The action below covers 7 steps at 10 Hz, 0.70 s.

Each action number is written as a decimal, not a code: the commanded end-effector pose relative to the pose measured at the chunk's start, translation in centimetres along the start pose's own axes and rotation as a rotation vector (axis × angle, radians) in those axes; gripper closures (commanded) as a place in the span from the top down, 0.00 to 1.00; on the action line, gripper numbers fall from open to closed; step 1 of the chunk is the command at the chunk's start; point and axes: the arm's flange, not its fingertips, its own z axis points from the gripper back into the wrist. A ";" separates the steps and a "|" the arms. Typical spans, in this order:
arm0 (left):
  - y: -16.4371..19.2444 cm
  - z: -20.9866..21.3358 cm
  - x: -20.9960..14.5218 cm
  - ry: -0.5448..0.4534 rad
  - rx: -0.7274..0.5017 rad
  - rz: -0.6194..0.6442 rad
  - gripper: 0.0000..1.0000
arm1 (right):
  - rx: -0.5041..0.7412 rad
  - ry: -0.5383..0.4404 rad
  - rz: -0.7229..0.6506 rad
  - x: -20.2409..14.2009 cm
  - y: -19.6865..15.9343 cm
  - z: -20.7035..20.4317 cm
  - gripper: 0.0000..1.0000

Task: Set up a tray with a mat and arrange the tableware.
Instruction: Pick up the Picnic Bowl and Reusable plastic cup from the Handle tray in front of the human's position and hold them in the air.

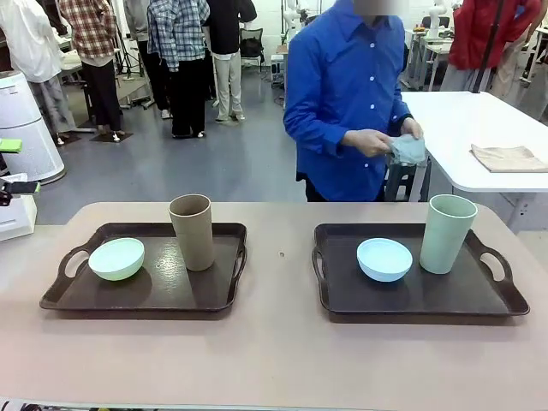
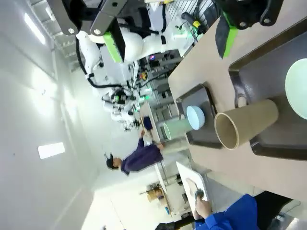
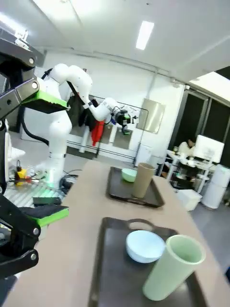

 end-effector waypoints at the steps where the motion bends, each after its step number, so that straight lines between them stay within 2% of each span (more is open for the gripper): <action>1: -1.6 -0.5 -0.7 -0.019 0.035 0.043 1.00 | -0.107 0.073 -0.044 -3.8 -0.8 -6.4 1.00; 4: -1.9 -2.6 -0.7 0.100 0.157 0.039 1.00 | -0.214 0.188 -0.116 -2.3 -0.8 -8.4 1.00; 5: -1.1 -0.9 -0.4 0.018 0.074 0.047 1.00 | -0.245 0.214 -0.117 -2.2 -0.8 -9.0 1.00; 6: -1.1 -0.9 -0.4 0.018 0.074 0.047 1.00 | -0.188 0.169 -0.116 1.2 -1.3 -5.3 1.00; 7: -1.1 -0.9 -0.4 0.018 0.074 0.047 1.00 | -0.188 0.169 -0.116 1.2 -1.3 -5.3 1.00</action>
